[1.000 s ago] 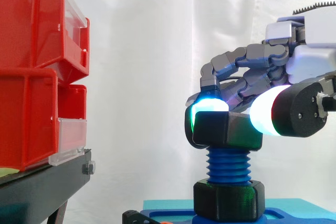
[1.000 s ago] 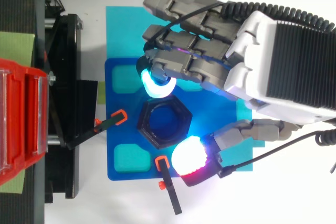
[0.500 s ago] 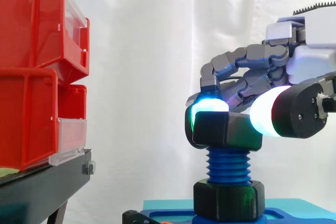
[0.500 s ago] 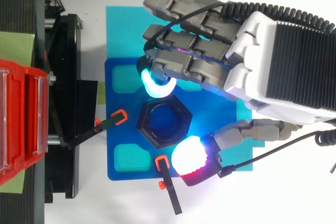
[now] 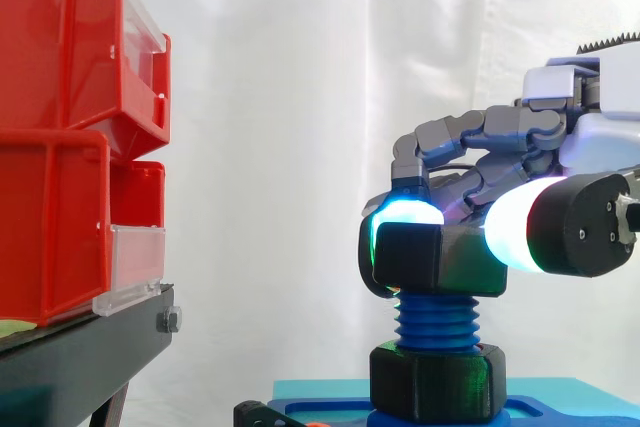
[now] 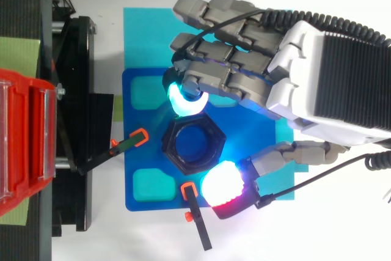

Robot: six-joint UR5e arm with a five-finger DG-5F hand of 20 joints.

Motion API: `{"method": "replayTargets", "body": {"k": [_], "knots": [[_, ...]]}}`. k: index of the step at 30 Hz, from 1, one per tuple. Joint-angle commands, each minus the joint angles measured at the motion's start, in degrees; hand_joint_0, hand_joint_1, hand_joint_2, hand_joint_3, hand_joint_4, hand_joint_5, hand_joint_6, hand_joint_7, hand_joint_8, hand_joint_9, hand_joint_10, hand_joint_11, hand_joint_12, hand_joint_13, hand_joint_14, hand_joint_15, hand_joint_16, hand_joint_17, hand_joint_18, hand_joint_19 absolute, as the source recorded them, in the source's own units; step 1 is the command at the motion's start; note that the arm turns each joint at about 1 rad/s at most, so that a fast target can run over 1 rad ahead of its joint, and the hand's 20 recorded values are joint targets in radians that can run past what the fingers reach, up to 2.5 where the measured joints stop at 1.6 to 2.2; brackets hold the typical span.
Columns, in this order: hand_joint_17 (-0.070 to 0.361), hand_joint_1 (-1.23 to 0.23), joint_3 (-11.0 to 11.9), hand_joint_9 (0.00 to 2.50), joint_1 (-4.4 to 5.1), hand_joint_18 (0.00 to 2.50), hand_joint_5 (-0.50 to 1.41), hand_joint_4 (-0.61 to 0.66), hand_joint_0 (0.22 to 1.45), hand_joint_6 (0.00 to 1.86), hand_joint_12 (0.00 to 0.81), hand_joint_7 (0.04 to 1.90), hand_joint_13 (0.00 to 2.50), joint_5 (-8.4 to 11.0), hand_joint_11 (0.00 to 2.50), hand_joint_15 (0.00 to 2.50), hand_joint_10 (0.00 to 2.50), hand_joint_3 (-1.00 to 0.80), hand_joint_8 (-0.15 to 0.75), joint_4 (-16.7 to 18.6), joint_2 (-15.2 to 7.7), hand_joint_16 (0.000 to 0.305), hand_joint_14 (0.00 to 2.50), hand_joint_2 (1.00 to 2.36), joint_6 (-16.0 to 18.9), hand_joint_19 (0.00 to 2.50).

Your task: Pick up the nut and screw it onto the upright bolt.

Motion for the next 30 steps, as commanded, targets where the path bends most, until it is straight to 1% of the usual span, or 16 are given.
{"method": "replayTargets", "body": {"k": [1, 3, 6, 10, 15, 17, 20, 25, 28, 29, 30], "knots": [[0.109, -0.61, -0.1, 0.47, -0.01, 0.35, -0.15, 0.31, 0.50, 0.50, 0.363, 1.32, 0.38, 0.00, 0.00, 0.00, 0.00, -0.50, 0.322, 0.1, 0.0, 0.049, 0.00, 1.00, -0.1, 0.01], [0.111, -0.60, 0.0, 0.47, -0.01, 0.35, -0.15, 0.32, 0.49, 0.50, 0.367, 1.33, 0.38, -0.09, 0.00, 0.00, 0.00, -0.50, 0.326, 0.1, 0.1, 0.049, 0.00, 1.00, -0.2, 0.00], [0.119, -0.55, -0.1, 0.47, -0.01, 0.36, -0.16, 0.34, 0.45, 0.50, 0.384, 1.26, 0.39, -0.09, 0.00, 0.00, 0.00, -0.50, 0.338, 0.1, 0.0, 0.053, 0.00, 1.00, -0.2, 0.00], [0.133, -0.46, 0.0, 0.45, -0.10, 0.34, -0.18, 0.37, 0.41, 0.50, 0.419, 1.05, 0.38, -0.09, 0.00, 0.00, 0.00, -0.50, 0.350, 0.1, 0.0, 0.059, 0.00, 1.00, -0.2, 0.00], [0.143, -0.39, 0.0, 0.38, -0.45, 0.29, -0.21, 0.32, 0.38, 0.50, 0.444, 0.85, 0.33, -0.27, 0.00, 0.00, 0.00, -0.50, 0.348, 0.2, 0.0, 0.064, 0.00, 1.00, -0.2, 0.00], [0.146, -0.37, 0.0, 0.37, -0.62, 0.26, -0.21, 0.30, 0.37, 0.50, 0.453, 0.79, 0.31, -0.79, 0.00, 0.00, 0.00, -0.50, 0.349, 0.2, 0.1, 0.065, 0.00, 1.00, -0.2, 0.00], [0.148, -0.34, 0.0, 0.35, -0.71, 0.23, -0.22, 0.29, 0.36, 0.50, 0.459, 0.75, 0.29, -1.32, 0.00, 0.00, 0.00, -0.50, 0.349, 0.4, 0.1, 0.066, 0.00, 1.00, -0.2, 0.00], [0.150, -0.30, 0.3, 0.34, -0.80, 0.19, -0.22, 0.27, 0.35, 0.50, 0.466, 0.70, 0.27, -1.32, 0.00, 0.00, 0.00, -0.50, 0.346, 0.5, 0.1, 0.067, 0.00, 1.00, -0.2, 0.00], [0.151, -0.24, 0.3, 0.30, -0.80, 0.15, -0.23, 0.26, 0.35, 0.50, 0.461, 0.67, 0.24, -1.32, 0.00, 0.00, 0.00, -0.50, 0.336, 0.5, 0.1, 0.067, 0.00, 1.00, -0.2, 0.00], [0.150, -0.19, 0.5, 0.29, -0.80, 0.12, -0.23, 0.25, 0.36, 0.50, 0.462, 0.65, 0.22, -1.50, 0.00, 0.00, 0.00, -0.50, 0.331, 0.5, 0.1, 0.067, 0.00, 1.00, -0.2, 0.00], [0.149, -0.11, 1.0, 0.27, -0.80, 0.07, -0.23, 0.24, 0.36, 0.50, 0.462, 0.64, 0.18, -1.76, 0.00, 0.00, 0.00, -0.50, 0.324, 0.2, 0.1, 0.066, 0.00, 1.00, -0.2, 0.00]]}}
